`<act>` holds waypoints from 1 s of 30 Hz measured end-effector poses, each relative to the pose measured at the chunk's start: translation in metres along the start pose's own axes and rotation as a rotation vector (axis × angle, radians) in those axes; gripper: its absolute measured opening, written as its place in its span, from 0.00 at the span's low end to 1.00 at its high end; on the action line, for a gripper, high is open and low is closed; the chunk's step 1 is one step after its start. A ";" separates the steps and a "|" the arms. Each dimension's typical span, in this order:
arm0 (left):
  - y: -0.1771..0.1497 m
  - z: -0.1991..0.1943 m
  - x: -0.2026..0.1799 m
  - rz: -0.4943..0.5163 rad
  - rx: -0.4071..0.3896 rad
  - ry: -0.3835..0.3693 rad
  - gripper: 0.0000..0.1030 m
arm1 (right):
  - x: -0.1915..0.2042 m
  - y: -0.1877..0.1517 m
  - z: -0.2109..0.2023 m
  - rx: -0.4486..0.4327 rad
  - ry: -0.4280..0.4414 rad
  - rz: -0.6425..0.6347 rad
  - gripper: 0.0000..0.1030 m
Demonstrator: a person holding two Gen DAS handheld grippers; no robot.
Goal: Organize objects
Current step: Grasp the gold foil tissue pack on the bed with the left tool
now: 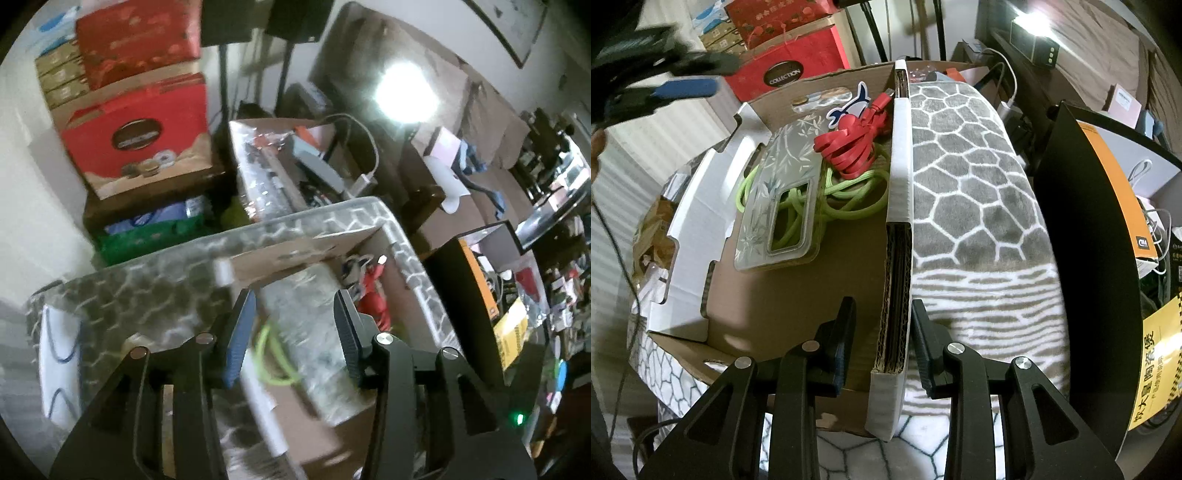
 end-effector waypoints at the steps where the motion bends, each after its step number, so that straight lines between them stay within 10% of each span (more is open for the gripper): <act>1: -0.003 -0.006 0.009 -0.007 0.006 0.017 0.42 | 0.000 0.000 0.000 0.000 0.000 -0.002 0.30; 19: -0.070 0.021 0.143 -0.180 0.227 0.178 0.59 | 0.000 -0.001 -0.001 0.001 -0.003 -0.003 0.30; 30: -0.071 0.034 0.151 -0.195 0.229 0.131 0.36 | 0.001 -0.001 -0.001 0.001 -0.003 -0.002 0.30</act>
Point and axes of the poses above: each gripper's, at about its wrist camera, not at the fingertips, and z roughly the way its jaws point, x to its left, y to its top, the point moved 9 cm from there along z, roughly the way its jaws point, and after that the axes turned 11 degrees about -y, right-handed, at the moved point
